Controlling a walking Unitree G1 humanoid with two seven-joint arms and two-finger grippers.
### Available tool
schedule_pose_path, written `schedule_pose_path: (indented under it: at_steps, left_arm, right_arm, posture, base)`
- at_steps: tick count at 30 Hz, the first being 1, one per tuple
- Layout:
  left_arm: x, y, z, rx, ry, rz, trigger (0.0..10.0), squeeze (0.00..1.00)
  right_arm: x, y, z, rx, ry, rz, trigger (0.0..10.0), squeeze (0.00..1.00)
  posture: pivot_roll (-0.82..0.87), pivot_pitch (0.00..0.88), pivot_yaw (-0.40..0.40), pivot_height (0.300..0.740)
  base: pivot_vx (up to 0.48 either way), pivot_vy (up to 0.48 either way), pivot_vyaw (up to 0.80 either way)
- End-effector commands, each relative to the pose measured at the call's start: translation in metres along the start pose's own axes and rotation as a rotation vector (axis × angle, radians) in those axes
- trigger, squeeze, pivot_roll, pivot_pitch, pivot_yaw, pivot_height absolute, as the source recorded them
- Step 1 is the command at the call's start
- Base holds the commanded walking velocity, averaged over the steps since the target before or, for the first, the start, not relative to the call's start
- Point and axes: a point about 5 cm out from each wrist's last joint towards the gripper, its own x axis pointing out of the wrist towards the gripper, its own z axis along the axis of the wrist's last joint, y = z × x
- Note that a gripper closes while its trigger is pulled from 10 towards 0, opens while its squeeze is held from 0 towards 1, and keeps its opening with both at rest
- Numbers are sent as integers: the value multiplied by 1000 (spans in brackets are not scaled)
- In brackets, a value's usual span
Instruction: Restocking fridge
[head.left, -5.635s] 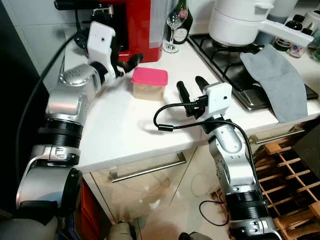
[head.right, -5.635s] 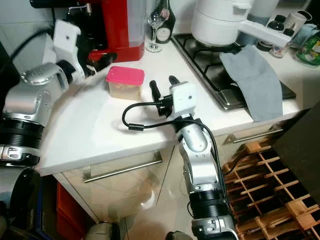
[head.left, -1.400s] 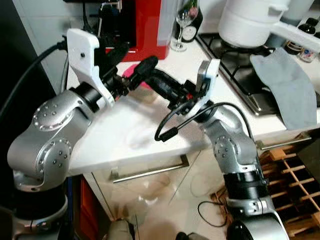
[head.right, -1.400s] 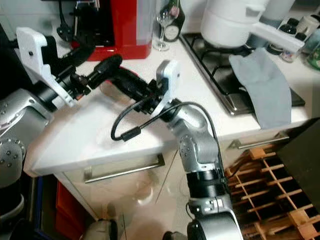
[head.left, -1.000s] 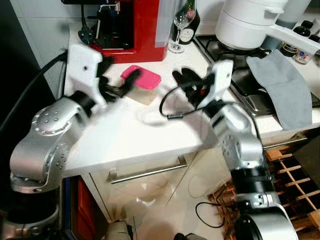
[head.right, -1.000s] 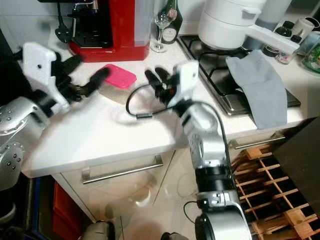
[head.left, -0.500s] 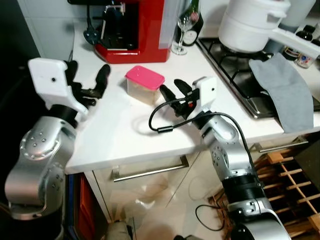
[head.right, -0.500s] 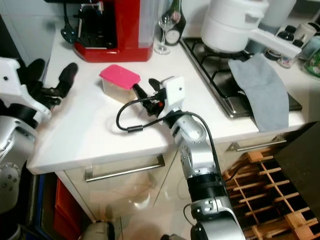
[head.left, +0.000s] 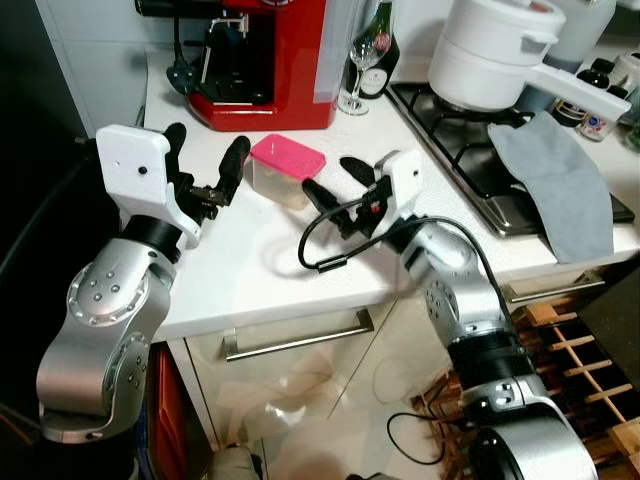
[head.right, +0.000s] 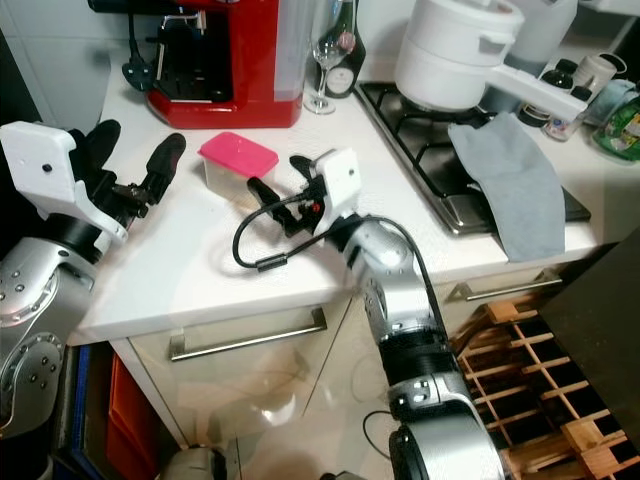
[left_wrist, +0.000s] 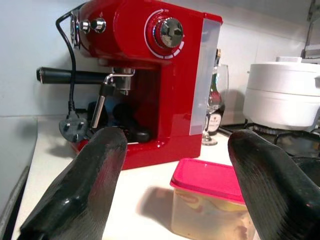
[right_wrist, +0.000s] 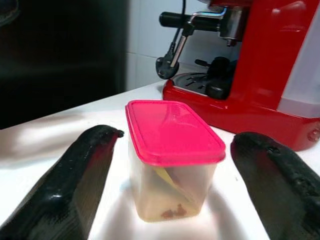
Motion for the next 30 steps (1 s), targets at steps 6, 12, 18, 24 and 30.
schedule_pose_path:
  at_steps: [6, 12, 18, 24, 30]
  left_arm:
    - [6, 4, 3, 23, -15, -8, 10000, 0]
    - [7, 9, 6, 33, -22, 2, 10000, 0]
    - [7, 8, 5, 37, -15, -11, 10000, 0]
    - [6, 10, 6, 40, -13, -10, 10000, 0]
    - [6, 11, 7, 50, -4, -16, 10000, 0]
  right_arm:
    - [7, -14, -6, 16, 67, 9, 10000, 0]
    - [11, -22, -6, 38, 76, 2, 10000, 0]
    - [17, -26, -8, 72, 100, 29, 10000, 0]
    - [18, -27, -9, 87, 113, 29, 10000, 0]
    - [20, -29, -12, 99, 158, 56, 10000, 0]
  posture:
    - [207, 0, -103, 740]
    - [216, 0, -98, 740]
    - [220, 14, -95, 740]
    - [228, 26, -91, 740]
    - [237, 41, -85, 740]
  base:
    - [0, 0, 0]
    - [0, 0, 0]
    - [0, 0, 0]
    - [0, 0, 0]
    - [0, 0, 0]
